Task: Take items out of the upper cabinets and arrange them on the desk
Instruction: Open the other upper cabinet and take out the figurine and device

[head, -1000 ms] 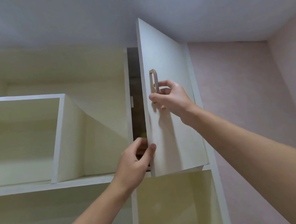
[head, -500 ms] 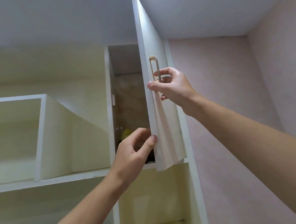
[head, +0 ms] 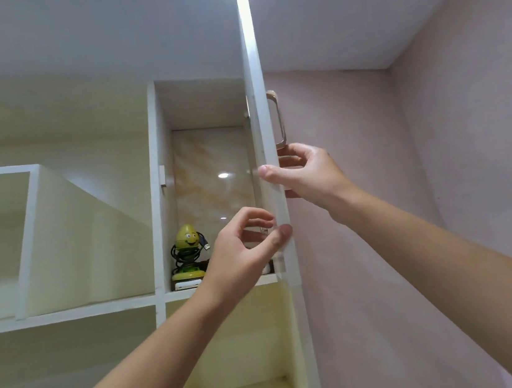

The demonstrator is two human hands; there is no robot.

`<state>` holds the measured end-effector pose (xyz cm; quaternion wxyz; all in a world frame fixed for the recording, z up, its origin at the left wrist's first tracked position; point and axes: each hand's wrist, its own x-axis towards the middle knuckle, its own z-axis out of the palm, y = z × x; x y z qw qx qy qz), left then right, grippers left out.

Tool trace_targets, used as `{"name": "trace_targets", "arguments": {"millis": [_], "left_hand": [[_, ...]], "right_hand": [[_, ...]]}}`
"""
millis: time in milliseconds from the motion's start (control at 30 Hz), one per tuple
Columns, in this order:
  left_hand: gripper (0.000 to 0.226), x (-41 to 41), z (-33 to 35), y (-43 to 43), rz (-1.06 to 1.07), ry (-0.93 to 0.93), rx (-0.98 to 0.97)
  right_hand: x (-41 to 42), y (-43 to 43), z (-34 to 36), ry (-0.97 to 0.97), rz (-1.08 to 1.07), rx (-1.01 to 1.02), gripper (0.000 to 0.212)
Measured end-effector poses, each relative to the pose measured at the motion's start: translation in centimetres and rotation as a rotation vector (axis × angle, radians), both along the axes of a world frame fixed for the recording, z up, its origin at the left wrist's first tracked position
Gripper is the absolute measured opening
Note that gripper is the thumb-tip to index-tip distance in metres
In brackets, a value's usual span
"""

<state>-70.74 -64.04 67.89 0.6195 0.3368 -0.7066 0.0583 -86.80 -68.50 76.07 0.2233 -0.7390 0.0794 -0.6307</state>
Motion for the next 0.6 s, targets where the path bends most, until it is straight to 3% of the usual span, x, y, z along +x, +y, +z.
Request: {"name": "trace_targets", "arguments": {"millis": [200,600], "left_hand": [[0.03,-2.8,-0.1,-1.2,0.023,-0.022,0.008],[0.041,-2.6,-0.8,-1.7,0.063,-0.041,0.074]], "right_hand": [[-2.9,-0.9,-1.2,0.009,0.033,0.049,0.027],[-3.6,-2.5,-2.9,-0.004,-0.047,-0.057,0.019]]}}
